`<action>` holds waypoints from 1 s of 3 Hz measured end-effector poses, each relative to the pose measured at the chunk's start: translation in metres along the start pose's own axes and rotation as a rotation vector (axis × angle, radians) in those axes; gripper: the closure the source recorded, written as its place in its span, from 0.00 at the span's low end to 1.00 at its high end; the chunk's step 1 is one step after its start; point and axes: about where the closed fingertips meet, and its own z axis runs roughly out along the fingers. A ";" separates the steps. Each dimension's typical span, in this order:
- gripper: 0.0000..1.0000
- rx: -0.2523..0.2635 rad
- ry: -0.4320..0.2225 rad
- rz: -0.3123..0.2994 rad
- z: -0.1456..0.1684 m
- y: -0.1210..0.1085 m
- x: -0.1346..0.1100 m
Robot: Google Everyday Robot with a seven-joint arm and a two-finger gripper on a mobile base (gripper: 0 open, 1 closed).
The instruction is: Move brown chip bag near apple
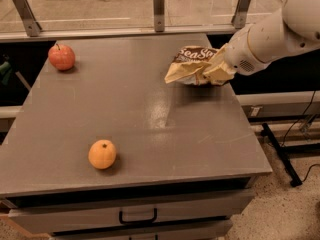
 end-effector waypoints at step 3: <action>1.00 -0.047 -0.280 -0.450 0.071 0.019 -0.144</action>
Offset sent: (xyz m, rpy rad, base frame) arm 0.0328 0.1615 0.0291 0.0253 -0.3054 0.4904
